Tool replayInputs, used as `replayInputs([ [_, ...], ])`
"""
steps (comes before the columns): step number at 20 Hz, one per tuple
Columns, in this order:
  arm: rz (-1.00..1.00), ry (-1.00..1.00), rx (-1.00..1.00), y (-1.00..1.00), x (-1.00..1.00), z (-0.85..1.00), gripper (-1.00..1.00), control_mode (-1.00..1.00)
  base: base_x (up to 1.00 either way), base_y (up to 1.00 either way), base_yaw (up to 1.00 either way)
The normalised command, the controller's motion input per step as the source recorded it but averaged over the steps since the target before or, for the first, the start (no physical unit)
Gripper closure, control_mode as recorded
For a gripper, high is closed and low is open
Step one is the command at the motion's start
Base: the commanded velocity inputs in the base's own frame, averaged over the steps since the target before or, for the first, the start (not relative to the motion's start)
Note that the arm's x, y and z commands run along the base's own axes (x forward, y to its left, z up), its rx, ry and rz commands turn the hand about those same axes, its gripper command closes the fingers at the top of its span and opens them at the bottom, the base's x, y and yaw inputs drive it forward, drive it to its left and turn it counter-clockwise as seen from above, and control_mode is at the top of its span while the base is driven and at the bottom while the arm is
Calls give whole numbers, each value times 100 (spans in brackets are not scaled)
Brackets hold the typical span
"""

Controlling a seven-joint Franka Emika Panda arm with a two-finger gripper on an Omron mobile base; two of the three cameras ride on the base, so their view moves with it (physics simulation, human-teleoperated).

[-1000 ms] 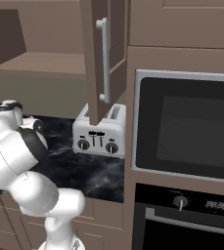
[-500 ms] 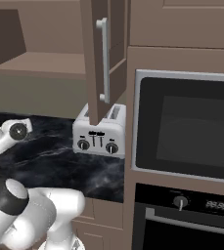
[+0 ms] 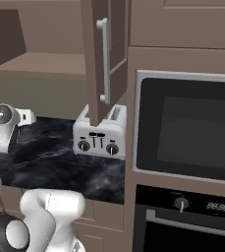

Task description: Take 2 condiments from the cabinet and move them on the counter near the stove.Make sure the condiments are lined up with each other, next to each other.

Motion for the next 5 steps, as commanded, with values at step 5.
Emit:
replayInputs([
  [5, -18, 33, -16, -62, -24, 73, -100, -100, 0, 0, 0],
])
